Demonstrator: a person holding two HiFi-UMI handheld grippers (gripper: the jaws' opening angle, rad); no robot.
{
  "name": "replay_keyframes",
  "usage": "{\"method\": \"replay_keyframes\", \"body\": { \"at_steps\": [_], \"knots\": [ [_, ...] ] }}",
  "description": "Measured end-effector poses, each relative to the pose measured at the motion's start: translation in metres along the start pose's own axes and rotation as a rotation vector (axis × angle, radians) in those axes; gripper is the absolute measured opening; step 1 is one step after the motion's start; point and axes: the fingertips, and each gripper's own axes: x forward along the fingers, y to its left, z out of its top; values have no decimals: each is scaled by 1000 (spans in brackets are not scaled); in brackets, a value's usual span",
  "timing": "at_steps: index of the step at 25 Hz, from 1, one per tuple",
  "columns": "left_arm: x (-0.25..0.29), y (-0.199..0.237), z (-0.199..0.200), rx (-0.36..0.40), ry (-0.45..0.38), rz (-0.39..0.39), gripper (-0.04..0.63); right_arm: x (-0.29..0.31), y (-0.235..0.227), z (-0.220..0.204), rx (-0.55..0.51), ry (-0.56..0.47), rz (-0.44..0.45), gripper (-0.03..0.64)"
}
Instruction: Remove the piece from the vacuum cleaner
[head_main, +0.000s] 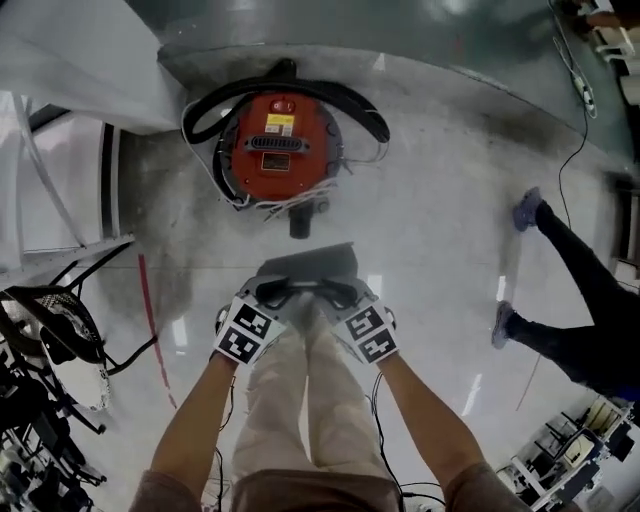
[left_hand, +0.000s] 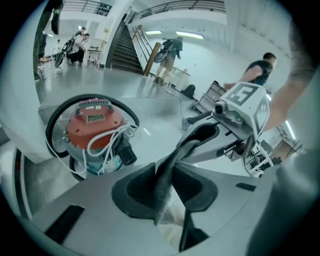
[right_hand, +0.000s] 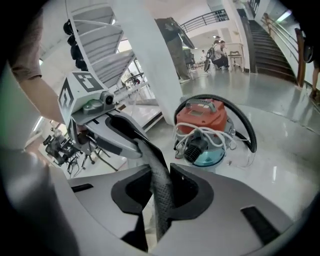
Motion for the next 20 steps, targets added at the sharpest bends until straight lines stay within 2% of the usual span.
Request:
{"method": "replay_keyframes", "body": {
  "at_steps": [8, 13, 16, 20],
  "knots": [
    [-102, -46, 102, 50, -101, 49, 98, -111, 28, 100, -66, -106, -40, 67],
    [-168, -76, 157, 141, -153, 58, 100, -177, 51, 160, -137, -208, -63, 70],
    [-196, -87, 200, 216, -191, 51, 100, -210, 49, 200, -216, -268, -93, 72],
    [-231, -111, 226, 246, -216, 30, 100, -250, 63, 227, -227, -314, -79, 77]
  ]
}}
